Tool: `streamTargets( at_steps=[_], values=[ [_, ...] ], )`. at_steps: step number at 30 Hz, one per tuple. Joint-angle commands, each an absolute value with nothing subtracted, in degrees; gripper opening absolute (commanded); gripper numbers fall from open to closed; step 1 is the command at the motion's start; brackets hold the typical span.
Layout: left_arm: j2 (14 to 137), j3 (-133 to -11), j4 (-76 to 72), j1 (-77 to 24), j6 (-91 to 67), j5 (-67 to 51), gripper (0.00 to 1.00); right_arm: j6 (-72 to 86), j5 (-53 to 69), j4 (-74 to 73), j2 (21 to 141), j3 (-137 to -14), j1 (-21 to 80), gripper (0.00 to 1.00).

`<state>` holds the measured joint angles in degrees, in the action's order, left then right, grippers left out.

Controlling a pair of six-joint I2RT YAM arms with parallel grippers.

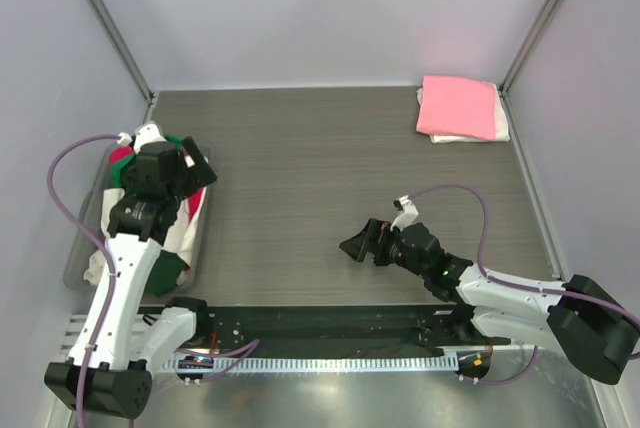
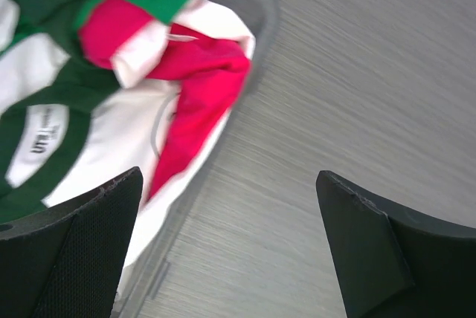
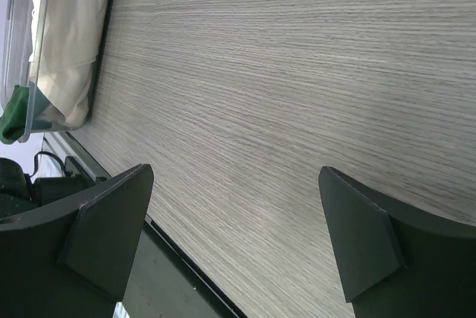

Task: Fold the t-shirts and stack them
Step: Grab the tshirt from the pile

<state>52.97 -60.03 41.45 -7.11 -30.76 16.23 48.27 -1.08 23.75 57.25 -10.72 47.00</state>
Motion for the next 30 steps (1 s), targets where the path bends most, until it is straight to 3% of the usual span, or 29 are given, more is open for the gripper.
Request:
streamTargets(
  at_steps=[1,7,12,15,18,20,24,30],
  values=[
    [48.19,-58.72,40.26,-6.86,-34.9,29.44,1.0,48.16,-0.79,26.89,56.95,-12.66,46.76,1.0],
    [42.1,-52.38,37.26,-6.86,-29.54,22.77,1.0,48.08,-0.7,27.07,56.52,-12.31,46.76,1.0],
    [58.33,-56.85,48.14,-4.32,-31.72,19.07,1.0,48.08,-0.79,27.33,55.63,-11.87,46.76,1.0],
    [68.43,-59.23,53.77,3.48,-34.09,18.03,0.98,48.16,-0.7,27.51,55.2,-11.6,46.76,1.0],
    [70.49,-57.14,52.13,13.69,-34.98,10.82,0.94,48.25,-0.88,27.42,54.06,-11.08,46.76,1.0],
    [70.4,-56.34,51.33,17.73,-35.33,12.11,0.93,48.16,-0.97,27.51,53.35,-10.73,46.76,1.0],
    [71.54,-54.85,51.77,19.6,-37.52,17.57,0.94,48.08,-0.79,28.04,53.7,-10.72,46.76,1.0],
    [76.1,-50.88,48.78,26.36,-40.6,14.87,0.92,47.81,-0.79,28.3,54.4,-11.07,46.76,1.0]
  ],
)
